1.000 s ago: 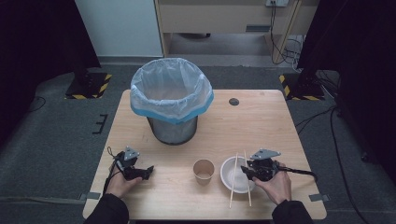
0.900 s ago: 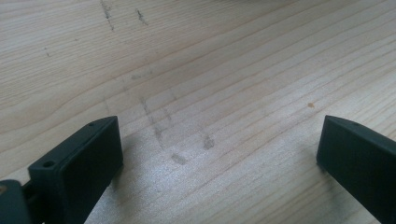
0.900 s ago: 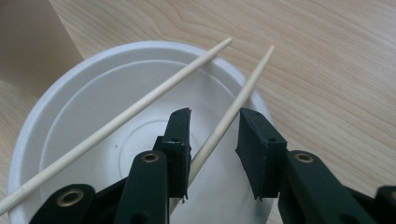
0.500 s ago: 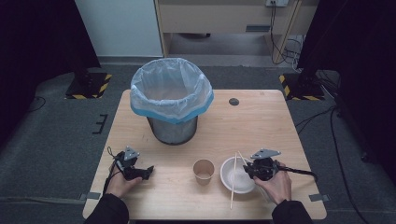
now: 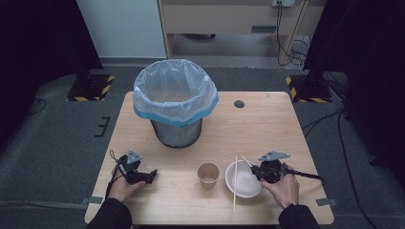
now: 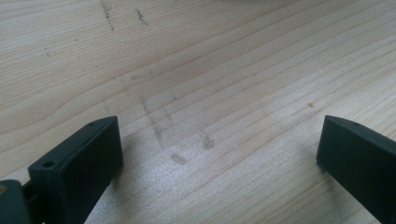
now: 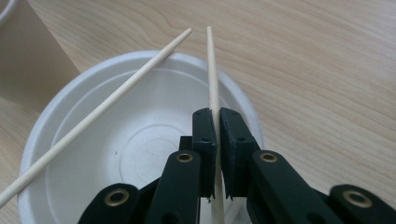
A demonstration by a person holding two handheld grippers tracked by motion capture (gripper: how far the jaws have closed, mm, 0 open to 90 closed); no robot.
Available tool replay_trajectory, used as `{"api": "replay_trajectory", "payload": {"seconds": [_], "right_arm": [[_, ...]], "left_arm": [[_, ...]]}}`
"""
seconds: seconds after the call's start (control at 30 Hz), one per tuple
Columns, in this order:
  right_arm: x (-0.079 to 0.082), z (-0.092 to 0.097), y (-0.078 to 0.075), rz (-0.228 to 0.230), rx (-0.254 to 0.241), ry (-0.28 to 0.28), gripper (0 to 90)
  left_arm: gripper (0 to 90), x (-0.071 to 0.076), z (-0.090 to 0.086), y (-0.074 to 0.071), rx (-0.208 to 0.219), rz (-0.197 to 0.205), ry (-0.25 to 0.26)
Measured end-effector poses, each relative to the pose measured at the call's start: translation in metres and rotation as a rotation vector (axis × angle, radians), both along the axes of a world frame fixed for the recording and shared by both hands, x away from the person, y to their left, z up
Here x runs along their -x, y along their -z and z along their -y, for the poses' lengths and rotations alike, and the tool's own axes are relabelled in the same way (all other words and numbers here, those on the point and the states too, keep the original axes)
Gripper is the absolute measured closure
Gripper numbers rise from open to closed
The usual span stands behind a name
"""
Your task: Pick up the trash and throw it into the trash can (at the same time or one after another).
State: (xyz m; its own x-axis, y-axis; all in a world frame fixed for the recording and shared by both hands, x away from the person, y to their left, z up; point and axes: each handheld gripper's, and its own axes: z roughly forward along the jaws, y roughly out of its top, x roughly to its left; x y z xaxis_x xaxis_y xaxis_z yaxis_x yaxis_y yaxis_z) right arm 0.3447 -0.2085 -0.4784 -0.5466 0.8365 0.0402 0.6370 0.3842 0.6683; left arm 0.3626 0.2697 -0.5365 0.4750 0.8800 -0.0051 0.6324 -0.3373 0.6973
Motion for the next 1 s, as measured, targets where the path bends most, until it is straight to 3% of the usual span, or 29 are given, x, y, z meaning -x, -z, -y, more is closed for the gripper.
{"api": "replay_trajectory", "payload": {"seconds": [0.3, 0.6, 0.83, 1.0], "right_arm": [[0.000, 0.008, -0.011, 0.057, -0.082, 0.032, 85.5], [-0.002, 0.022, -0.027, 0.154, -0.197, 0.053, 85.5], [-0.004, 0.028, -0.035, 0.192, -0.260, 0.065, 85.6], [-0.006, 0.031, -0.051, 0.245, -0.314, 0.071, 85.5]], "left_arm": [[0.0, 0.000, 0.000, 0.000, 0.000, 0.000, 0.001], [0.0, 0.000, 0.000, 0.000, -0.001, 0.000, 0.002], [0.0, 0.000, 0.000, 0.000, 0.000, 0.000, 0.003], [0.0, 0.000, 0.000, 0.000, 0.000, 0.000, 0.003]]}}
